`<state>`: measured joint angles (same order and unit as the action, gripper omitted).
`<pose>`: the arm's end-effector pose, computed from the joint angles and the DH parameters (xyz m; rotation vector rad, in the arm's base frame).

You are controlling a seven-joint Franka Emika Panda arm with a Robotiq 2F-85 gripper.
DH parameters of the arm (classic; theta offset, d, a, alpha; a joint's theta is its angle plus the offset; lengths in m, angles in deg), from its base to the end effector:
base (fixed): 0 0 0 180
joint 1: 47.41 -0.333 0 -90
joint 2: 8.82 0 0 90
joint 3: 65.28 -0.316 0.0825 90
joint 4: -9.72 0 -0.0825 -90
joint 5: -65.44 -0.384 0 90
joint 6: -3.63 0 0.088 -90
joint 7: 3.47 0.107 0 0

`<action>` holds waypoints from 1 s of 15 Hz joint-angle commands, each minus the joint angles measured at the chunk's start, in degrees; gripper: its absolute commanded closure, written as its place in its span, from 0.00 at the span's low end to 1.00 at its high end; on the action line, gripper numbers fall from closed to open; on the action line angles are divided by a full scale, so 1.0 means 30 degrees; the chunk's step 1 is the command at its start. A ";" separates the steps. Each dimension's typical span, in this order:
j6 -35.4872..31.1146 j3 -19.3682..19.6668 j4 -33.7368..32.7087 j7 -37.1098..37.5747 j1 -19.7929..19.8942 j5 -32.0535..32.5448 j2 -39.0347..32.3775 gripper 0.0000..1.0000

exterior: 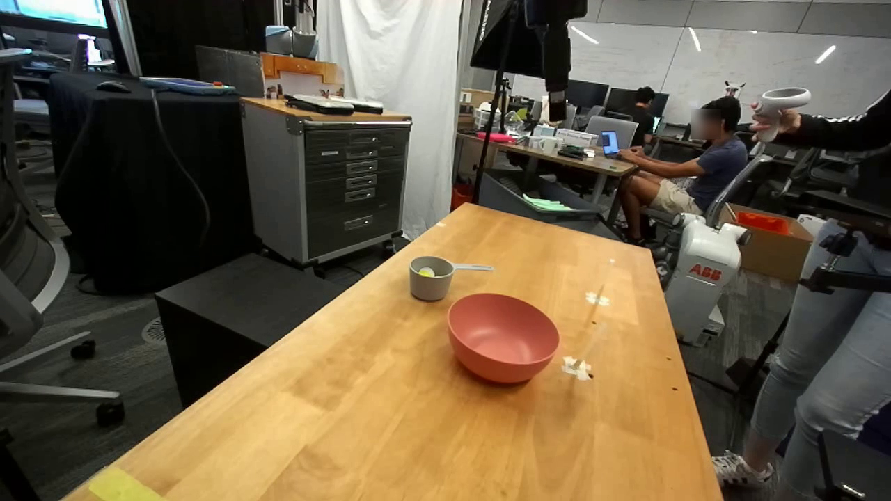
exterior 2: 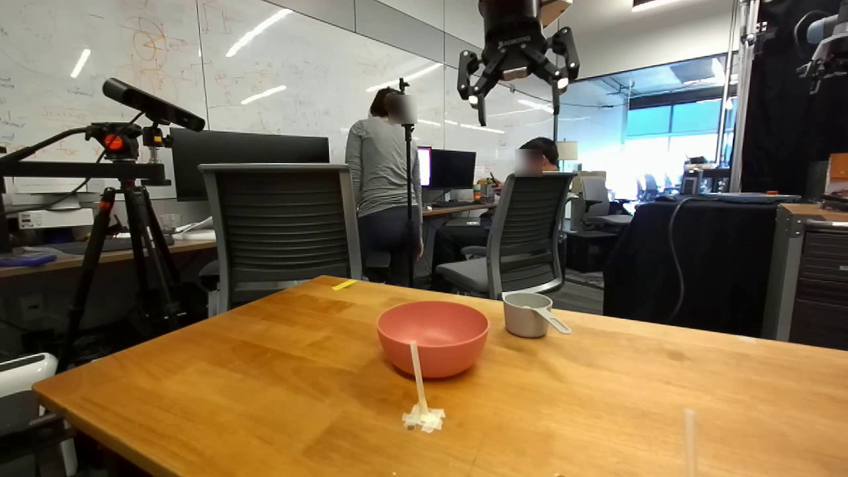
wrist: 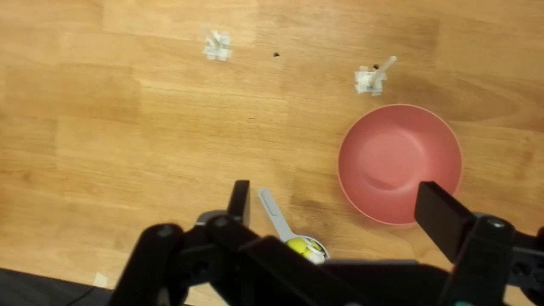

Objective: Pour the contents in the grey measuring cup into the pink bowl

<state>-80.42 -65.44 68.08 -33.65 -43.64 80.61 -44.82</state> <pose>0.7060 -0.0755 0.4762 2.8426 0.6650 -0.3648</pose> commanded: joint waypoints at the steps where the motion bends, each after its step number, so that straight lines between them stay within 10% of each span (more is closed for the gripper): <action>1: -0.1943 0.0262 -0.2078 -0.1753 0.0202 0.1400 -0.1504 0.00; 6: -0.6058 0.0088 -0.1278 -0.1124 0.0933 0.0937 -0.2422 0.00; 15: -0.6148 0.0021 -0.1090 -0.2571 0.0836 0.0492 -0.3905 0.00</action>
<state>-99.09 -65.25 66.06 -38.20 -40.79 83.02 -55.49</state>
